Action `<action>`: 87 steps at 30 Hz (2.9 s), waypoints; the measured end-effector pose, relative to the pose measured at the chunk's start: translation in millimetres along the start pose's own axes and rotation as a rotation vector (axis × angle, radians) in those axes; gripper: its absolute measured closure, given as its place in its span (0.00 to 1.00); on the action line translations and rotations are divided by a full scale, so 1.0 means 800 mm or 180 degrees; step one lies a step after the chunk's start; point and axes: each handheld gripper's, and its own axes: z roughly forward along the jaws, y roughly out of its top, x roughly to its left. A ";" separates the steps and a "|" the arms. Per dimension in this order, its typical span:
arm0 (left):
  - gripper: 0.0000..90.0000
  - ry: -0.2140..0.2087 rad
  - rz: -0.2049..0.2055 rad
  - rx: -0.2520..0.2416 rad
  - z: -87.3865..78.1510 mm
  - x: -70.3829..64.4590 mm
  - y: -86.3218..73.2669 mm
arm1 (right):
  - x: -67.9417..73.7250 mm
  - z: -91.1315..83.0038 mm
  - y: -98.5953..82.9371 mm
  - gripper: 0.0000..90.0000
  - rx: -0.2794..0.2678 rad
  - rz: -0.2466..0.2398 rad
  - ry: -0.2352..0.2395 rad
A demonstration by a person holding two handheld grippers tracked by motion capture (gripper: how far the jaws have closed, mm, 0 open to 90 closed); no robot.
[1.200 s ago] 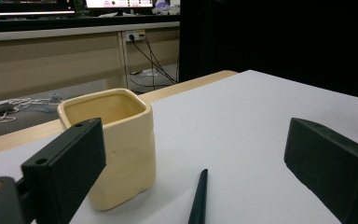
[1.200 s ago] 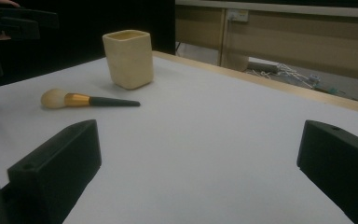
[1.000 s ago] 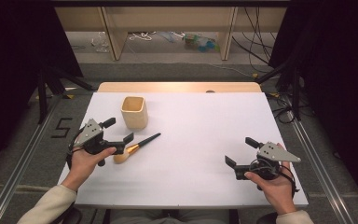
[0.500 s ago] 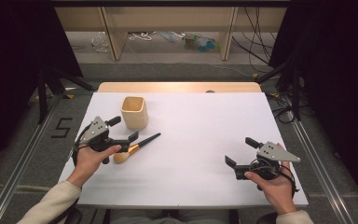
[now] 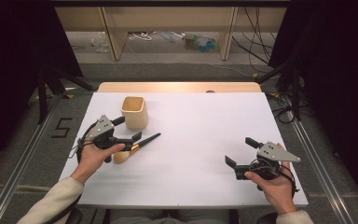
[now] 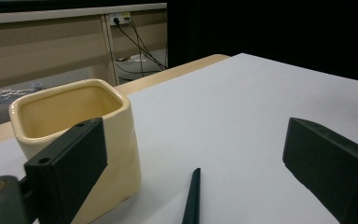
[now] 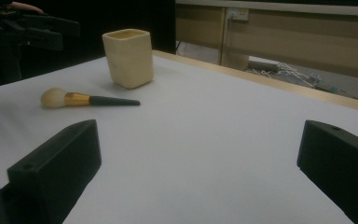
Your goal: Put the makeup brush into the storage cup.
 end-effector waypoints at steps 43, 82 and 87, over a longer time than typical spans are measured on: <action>0.17 -0.0017 0.0703 0.1788 0.055 -0.007 0.012 | 0.000 0.002 -0.001 0.01 -0.0003 0.0038 0.0005; 0.33 -0.0307 0.0925 0.3488 0.106 0.001 0.018 | -0.001 0.002 -0.003 0.02 0.0071 0.0023 -0.0051; 0.34 -0.0334 0.0969 0.3720 0.112 0.001 0.018 | -0.001 0.002 -0.003 0.02 0.0067 0.0035 -0.0042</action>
